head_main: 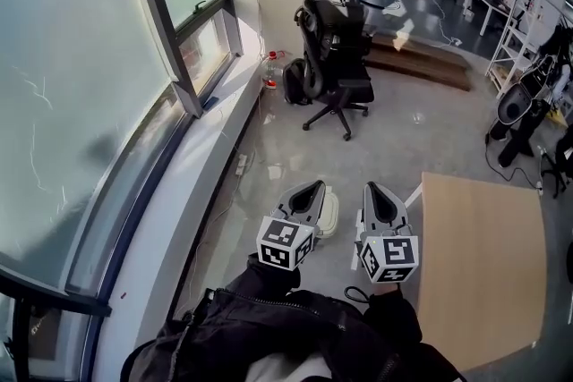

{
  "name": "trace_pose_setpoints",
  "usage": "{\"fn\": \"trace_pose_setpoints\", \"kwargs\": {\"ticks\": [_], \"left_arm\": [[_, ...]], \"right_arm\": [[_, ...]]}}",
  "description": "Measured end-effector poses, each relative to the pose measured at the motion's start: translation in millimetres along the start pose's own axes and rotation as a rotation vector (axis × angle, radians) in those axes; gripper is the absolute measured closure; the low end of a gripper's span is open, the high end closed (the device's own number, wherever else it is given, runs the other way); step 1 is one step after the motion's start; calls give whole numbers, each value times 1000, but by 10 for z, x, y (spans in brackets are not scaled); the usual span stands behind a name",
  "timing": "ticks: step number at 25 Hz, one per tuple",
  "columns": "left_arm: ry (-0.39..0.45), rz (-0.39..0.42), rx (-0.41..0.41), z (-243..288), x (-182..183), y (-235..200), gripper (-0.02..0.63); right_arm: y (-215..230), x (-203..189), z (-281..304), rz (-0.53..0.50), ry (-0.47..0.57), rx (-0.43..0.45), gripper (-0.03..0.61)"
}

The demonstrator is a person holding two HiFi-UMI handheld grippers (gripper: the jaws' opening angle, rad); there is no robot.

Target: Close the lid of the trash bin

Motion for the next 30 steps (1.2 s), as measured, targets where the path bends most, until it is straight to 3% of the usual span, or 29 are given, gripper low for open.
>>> {"fn": "trace_pose_setpoints", "kwargs": {"ticks": [30], "left_arm": [[-41,-16,1,99,-197,-213,618]], "right_arm": [[3,-170,147,19,1,-6,574]]}}
Point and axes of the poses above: the fingertips, and each gripper's own axes: z forward along the fingers, y to its right, x out of its top, the point moved 3 cm from there along -z, backward along the fingers, and after that the axes turned 14 degrees about y, right-handed, at the moved point
